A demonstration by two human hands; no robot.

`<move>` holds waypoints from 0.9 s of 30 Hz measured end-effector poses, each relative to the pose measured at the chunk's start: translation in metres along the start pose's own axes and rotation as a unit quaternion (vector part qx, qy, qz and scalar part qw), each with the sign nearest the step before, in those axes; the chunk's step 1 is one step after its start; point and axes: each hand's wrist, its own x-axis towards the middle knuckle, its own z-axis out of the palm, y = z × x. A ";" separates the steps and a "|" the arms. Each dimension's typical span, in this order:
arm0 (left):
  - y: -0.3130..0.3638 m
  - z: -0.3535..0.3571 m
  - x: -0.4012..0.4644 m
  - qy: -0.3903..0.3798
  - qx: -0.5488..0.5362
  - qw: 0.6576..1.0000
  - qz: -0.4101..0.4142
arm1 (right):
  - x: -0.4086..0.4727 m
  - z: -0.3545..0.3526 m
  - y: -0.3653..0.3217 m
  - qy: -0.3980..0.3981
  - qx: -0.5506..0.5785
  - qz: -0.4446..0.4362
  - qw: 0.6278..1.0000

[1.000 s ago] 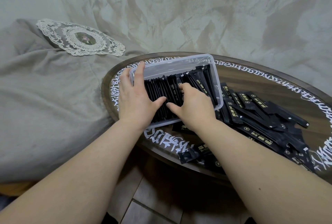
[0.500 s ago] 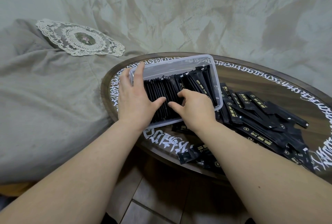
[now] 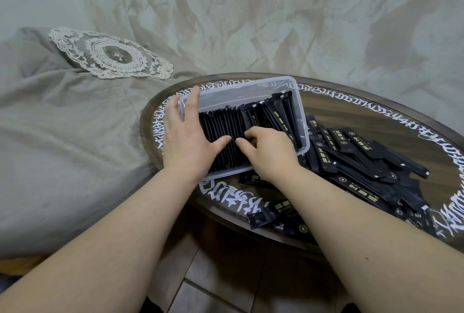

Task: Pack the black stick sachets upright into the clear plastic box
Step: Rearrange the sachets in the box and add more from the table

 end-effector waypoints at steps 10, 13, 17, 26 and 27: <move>0.003 -0.011 0.007 0.032 0.073 0.996 0.031 | -0.002 0.004 -0.003 -0.014 0.039 -0.022 0.999; 0.007 -0.013 0.008 0.008 0.116 0.992 0.051 | -0.004 0.006 -0.006 -0.039 0.037 -0.050 0.997; 0.014 -0.014 0.011 -0.011 0.158 0.985 0.065 | -0.006 0.004 -0.004 -0.063 0.047 -0.068 0.995; 0.014 -0.006 0.009 0.014 0.167 0.980 0.104 | -0.008 0.001 0.001 -0.067 0.063 -0.080 0.993; 0.013 -0.005 0.008 0.016 0.173 0.979 0.108 | -0.008 0.001 0.002 -0.067 0.060 -0.079 0.993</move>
